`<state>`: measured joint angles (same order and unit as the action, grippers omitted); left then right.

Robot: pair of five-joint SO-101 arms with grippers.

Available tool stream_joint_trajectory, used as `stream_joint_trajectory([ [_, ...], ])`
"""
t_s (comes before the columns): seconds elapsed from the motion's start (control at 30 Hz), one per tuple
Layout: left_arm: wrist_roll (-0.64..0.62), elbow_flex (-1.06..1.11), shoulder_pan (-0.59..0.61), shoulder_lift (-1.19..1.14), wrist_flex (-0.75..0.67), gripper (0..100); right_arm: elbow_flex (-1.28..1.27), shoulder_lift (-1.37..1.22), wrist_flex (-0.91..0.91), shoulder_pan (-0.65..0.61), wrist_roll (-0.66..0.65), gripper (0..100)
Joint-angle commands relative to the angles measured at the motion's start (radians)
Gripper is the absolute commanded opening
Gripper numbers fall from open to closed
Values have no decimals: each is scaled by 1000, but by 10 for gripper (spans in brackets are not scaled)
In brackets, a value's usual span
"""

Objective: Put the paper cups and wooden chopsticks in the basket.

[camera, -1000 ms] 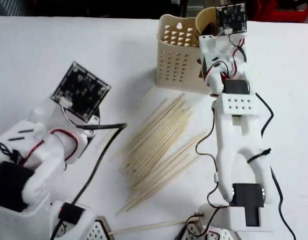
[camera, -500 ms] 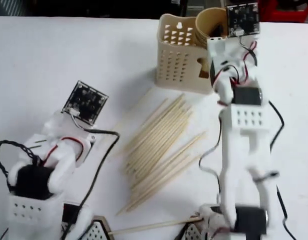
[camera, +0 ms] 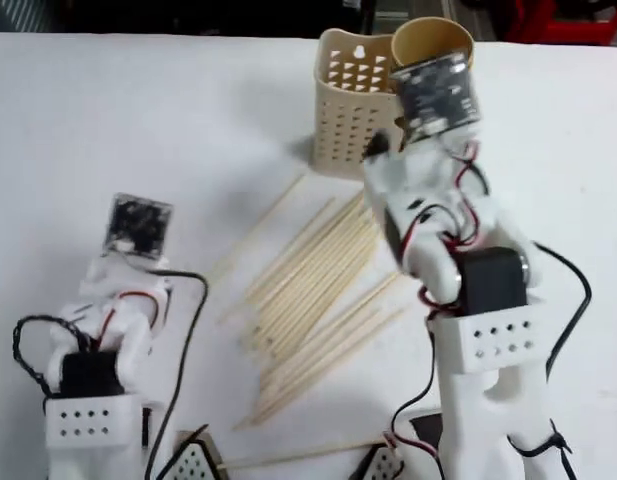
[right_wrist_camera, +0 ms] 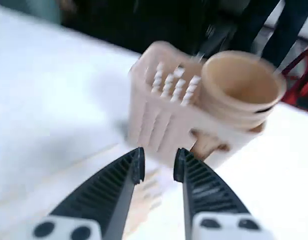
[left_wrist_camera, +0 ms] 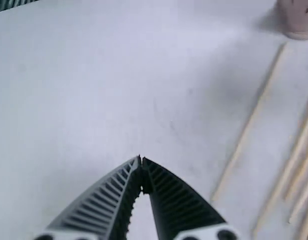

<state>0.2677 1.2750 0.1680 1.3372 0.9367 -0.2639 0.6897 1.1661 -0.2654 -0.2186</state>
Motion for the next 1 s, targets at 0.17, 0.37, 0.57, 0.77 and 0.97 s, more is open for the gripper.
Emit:
stream_joint_trajectory([
  [0.17,-60,155,136,246,-58,24,-163,27,58,-36,2,113],
  [0.37,-60,222,131,384,-54,24,-345,27,24,-59,193,192],
  [0.57,-60,267,131,460,-52,24,-405,16,25,-104,417,292],
  [0.77,-60,272,131,466,-52,24,-385,-159,15,-165,578,280],
  [0.97,-60,281,131,467,-57,24,-261,-409,-2,-157,764,280],
])
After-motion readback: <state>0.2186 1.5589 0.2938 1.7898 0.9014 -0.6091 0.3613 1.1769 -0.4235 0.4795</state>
